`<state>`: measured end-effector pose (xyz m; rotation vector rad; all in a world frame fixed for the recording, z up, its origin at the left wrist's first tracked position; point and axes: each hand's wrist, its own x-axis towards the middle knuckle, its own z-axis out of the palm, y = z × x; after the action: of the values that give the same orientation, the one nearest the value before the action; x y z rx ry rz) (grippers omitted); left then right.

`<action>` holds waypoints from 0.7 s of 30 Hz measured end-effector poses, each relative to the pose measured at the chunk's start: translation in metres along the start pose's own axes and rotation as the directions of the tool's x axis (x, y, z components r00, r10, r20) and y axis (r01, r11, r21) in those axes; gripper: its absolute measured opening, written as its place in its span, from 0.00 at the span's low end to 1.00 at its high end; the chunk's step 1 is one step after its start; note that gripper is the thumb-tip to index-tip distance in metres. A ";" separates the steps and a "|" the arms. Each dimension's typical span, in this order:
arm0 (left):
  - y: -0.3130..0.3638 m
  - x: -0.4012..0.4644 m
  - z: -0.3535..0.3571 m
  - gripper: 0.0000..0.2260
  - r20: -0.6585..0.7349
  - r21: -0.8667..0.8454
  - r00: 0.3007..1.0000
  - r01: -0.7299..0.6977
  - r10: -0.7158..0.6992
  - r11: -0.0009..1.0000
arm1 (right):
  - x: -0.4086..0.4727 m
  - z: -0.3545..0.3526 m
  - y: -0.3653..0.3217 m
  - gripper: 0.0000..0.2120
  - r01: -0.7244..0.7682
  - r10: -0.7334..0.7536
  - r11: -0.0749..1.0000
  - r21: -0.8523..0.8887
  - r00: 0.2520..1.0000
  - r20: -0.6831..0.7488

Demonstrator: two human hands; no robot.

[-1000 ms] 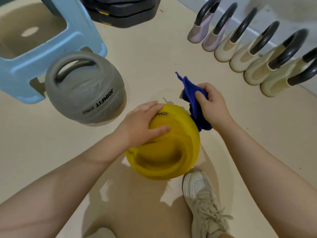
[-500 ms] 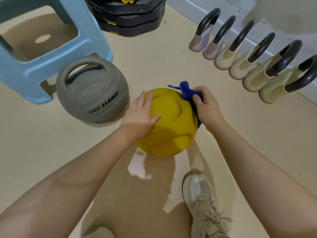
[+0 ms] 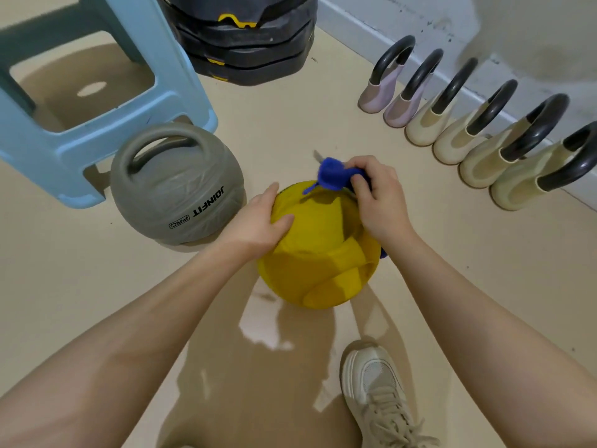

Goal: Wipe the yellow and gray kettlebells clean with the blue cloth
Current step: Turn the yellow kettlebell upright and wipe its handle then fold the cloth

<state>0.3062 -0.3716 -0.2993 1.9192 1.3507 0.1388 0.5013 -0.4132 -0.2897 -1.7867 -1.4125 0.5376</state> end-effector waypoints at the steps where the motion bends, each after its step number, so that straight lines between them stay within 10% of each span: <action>1: 0.003 0.001 -0.005 0.32 -0.059 -0.082 0.998 -0.014 0.009 0.997 | 0.004 0.003 -0.012 0.12 0.069 -0.070 0.997 0.017 0.997 0.019; 11: 0.029 0.016 -0.043 0.05 -0.299 -0.516 0.948 -0.254 0.106 0.818 | 0.046 0.026 -0.070 0.11 0.166 -0.202 0.926 0.339 0.977 0.072; 17: 0.026 0.028 -0.063 0.10 -0.370 -0.637 0.919 -0.356 0.133 0.684 | 0.086 0.032 -0.077 0.10 0.019 -0.044 0.952 0.307 0.996 0.075; 21: 0.036 0.035 -0.092 0.13 -0.354 -0.649 0.923 -0.357 0.149 0.672 | 0.107 0.022 -0.088 0.07 -0.062 0.029 0.994 0.088 0.942 0.333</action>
<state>0.3037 -0.2995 -0.2238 1.4213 0.9587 0.9632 0.4627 -0.2982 -0.2197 -1.7096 -1.5406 0.9527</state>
